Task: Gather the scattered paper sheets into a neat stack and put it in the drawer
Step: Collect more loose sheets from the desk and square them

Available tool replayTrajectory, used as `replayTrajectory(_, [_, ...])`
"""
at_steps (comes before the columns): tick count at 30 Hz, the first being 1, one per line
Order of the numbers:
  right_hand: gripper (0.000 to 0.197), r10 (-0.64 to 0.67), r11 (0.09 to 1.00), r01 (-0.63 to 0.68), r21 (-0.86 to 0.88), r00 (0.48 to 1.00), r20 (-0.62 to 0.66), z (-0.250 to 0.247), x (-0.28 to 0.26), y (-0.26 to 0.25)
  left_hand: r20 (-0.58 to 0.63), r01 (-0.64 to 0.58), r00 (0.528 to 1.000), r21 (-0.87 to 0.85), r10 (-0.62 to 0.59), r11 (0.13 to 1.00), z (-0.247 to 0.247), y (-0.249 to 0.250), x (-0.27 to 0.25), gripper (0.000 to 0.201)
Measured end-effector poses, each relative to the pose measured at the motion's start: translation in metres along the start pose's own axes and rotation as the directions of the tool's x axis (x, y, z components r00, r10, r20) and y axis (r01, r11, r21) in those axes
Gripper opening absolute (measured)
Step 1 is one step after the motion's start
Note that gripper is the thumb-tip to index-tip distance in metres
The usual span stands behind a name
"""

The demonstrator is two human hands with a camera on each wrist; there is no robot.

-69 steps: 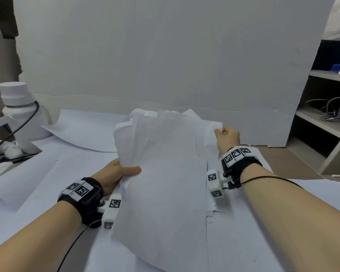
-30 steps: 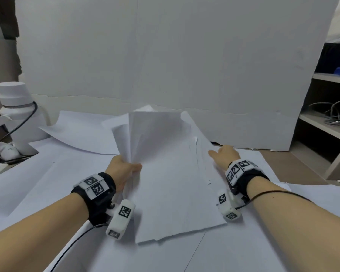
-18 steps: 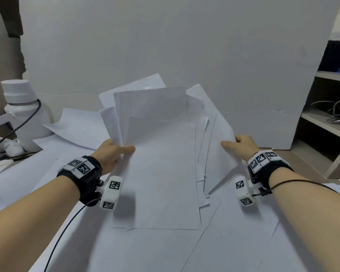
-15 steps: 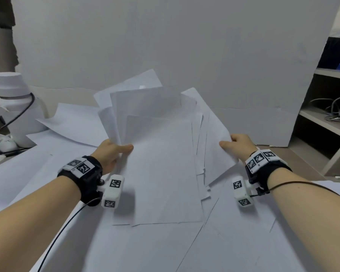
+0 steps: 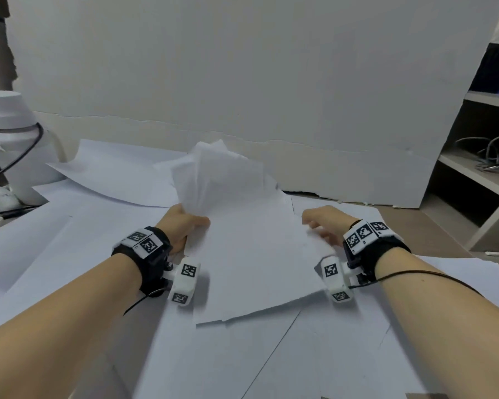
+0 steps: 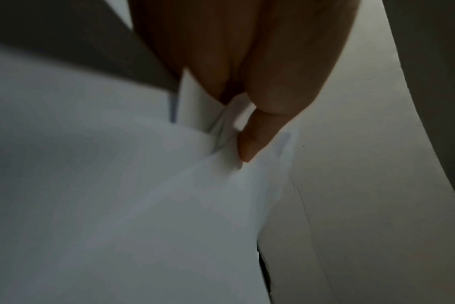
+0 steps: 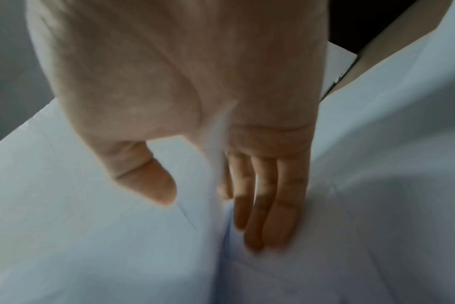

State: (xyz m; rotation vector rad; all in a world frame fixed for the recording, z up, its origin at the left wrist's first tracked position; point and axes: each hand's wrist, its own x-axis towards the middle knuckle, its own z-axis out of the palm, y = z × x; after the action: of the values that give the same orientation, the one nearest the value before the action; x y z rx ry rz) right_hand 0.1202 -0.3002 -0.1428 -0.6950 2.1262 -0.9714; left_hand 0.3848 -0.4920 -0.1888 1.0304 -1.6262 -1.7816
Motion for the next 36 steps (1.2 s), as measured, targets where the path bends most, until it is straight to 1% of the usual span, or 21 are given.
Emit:
replayTrajectory(2, [0.035,-0.002,0.989,0.010,0.149,0.999,-0.051,-0.001,0.002,-0.002,0.044,-0.055,0.997,-0.050,0.057,0.997,0.001,0.008,-0.009,0.028])
replayTrajectory(3, [0.040,-0.007,0.983,0.019,0.181,0.998,-0.066,-0.002,0.003,-0.002,0.063,-0.071,0.995,-0.081,0.076,0.994,0.000,0.009,-0.010,0.026])
replayTrajectory(5, [0.044,-0.047,0.972,0.048,0.229,0.999,-0.010,-0.002,0.001,-0.003,0.078,-0.091,0.991,-0.181,0.107,0.979,-0.005,0.013,-0.013,0.033])
replayTrajectory(7, [0.045,-0.126,0.937,0.078,0.341,0.985,0.122,0.002,-0.002,-0.006,0.100,-0.093,0.988,-0.230,0.118,0.969,-0.008,0.015,-0.014,0.051])
replayTrajectory(8, [0.042,-0.172,0.918,0.103,0.383,0.974,0.150,0.007,-0.006,-0.009,0.121,-0.085,0.986,-0.226,0.114,0.970,-0.005,0.014,-0.014,0.063])
replayTrajectory(10, [0.029,-0.250,0.917,0.196,0.347,0.961,0.117,0.018,-0.010,-0.016,0.150,-0.073,0.983,-0.188,0.102,0.980,0.002,0.012,-0.012,0.078])
replayTrajectory(11, [0.026,-0.283,0.921,0.248,0.300,0.956,0.078,0.021,-0.010,-0.021,0.159,-0.076,0.982,-0.160,0.102,0.984,0.007,0.013,-0.012,0.078])
replayTrajectory(13, [0.030,-0.314,0.927,0.290,0.238,0.947,0.071,0.023,-0.009,-0.023,0.141,-0.097,0.983,-0.128,0.115,0.987,0.011,0.016,-0.011,0.061])
replayTrajectory(15, [0.036,-0.310,0.919,0.272,0.286,0.946,0.094,0.018,-0.007,-0.019,0.115,-0.107,0.986,-0.122,0.121,0.987,0.006,0.022,-0.010,0.047])
replayTrajectory(16, [0.037,-0.305,0.903,0.247,0.351,0.945,0.119,0.014,-0.008,-0.016,0.127,-0.113,0.983,-0.139,0.131,0.984,0.002,0.025,-0.008,0.051])
replayTrajectory(18, [0.038,-0.320,0.857,0.200,0.475,0.929,0.185,0.011,-0.012,-0.014,0.174,-0.108,0.974,-0.206,0.145,0.972,-0.007,0.027,-0.008,0.072])
replayTrajectory(19, [0.038,-0.330,0.842,0.184,0.507,0.919,0.214,0.011,-0.015,-0.014,0.195,-0.098,0.971,-0.216,0.141,0.972,-0.008,0.028,-0.007,0.081])
replayTrajectory(20, [0.039,-0.343,0.841,0.188,0.508,0.910,0.230,0.013,-0.017,-0.017,0.223,-0.087,0.966,-0.201,0.132,0.976,-0.006,0.029,-0.007,0.083])
replayTrajectory(22, [0.039,-0.349,0.857,0.237,0.458,0.920,0.177,0.018,-0.016,-0.022,0.276,-0.087,0.954,-0.116,0.116,0.989,0.001,0.036,-0.011,0.061])
replayTrajectory(24, [0.040,-0.335,0.866,0.279,0.415,0.940,0.069,0.020,-0.012,-0.027,0.239,-0.125,0.962,-0.052,0.134,0.991,0.005,0.048,-0.012,0.040])
replayTrajectory(26, [0.040,-0.333,0.864,0.305,0.400,0.943,0.000,0.019,-0.010,-0.030,0.135,-0.161,0.977,-0.020,0.162,0.987,0.003,0.057,-0.009,0.033])
replayTrajectory(29, [0.032,-0.362,0.855,0.362,0.371,0.929,-0.071,0.020,-0.009,-0.037,0.045,-0.236,0.971,0.070,0.233,0.969,0.002,0.067,-0.007,0.029])
replayTrajectory(31, [0.030,-0.387,0.841,0.406,0.357,0.913,-0.127,0.021,-0.010,-0.042,0.032,-0.281,0.960,0.071,0.279,0.957,0.004,0.072,-0.010,0.028])
replayTrajectory(34, [0.034,-0.423,0.805,0.471,0.361,0.882,-0.209,0.019,-0.010,-0.046,0.071,-0.331,0.941,-0.020,0.331,0.944,0.003,0.078,-0.017,0.037])
replayTrajectory(35, [0.033,-0.436,0.794,0.492,0.356,0.870,-0.230,0.017,-0.012,-0.048,0.096,-0.338,0.935,-0.055,0.342,0.940,-0.001,0.079,-0.017,0.048])
replayTrajectory(36, [0.030,-0.453,0.784,0.516,0.347,0.856,-0.248,0.016,-0.014,-0.049,0.104,-0.345,0.930,-0.082,0.353,0.935,-0.005,0.080,-0.016,0.067])
